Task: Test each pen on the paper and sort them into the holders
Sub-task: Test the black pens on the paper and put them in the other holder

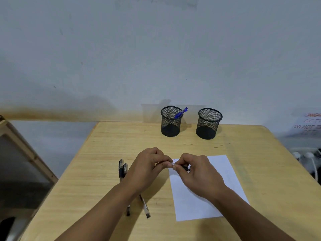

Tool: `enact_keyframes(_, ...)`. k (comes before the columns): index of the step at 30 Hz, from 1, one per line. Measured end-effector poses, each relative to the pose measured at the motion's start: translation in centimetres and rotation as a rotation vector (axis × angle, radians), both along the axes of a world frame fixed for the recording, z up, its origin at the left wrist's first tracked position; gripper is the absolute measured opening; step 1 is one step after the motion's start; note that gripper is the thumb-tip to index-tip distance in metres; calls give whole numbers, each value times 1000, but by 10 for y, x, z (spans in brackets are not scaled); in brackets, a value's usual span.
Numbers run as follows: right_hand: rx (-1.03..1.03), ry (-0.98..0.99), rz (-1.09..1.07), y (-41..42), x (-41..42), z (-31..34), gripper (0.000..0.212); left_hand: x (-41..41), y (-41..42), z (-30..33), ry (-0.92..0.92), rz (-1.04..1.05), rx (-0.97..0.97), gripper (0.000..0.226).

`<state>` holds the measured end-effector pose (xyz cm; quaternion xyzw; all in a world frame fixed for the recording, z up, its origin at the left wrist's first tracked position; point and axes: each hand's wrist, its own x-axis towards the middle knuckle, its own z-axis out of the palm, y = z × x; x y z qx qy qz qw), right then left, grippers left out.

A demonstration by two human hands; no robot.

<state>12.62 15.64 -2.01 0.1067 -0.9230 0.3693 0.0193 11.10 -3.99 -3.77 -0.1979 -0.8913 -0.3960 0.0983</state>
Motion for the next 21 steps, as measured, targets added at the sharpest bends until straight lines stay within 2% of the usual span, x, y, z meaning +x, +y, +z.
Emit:
enact_keyframes(3, -10, -12, -16, 5, 1, -1, 14, -2, -3, 3, -39, 71, 49, 10)
enact_keyframes(6, -106, -34, -56, 14, -1, -1, 12, -6, -12, 3, -102, 226, 68, 5)
enact_keyframes(8, -201, -96, -119, 19, -2, -3, 8, -8, -20, 0, -116, 323, 14, 7)
enact_keyframes(11, -403, -237, -194, 25, -3, -8, 21, -9, -24, -4, -173, 449, -88, 11)
enact_keyframes(14, -555, -338, -222, 29, -2, -12, 24, -10, -24, -9, -208, 519, -229, 11)
enact_keyframes(17, -617, -365, -248, 28, 1, -14, 22, -11, -24, -13, -191, 542, -290, 13)
enact_keyframes(21, -687, -358, -291, 27, 2, -15, 19, -10, -22, -14, -141, 545, -350, 27)
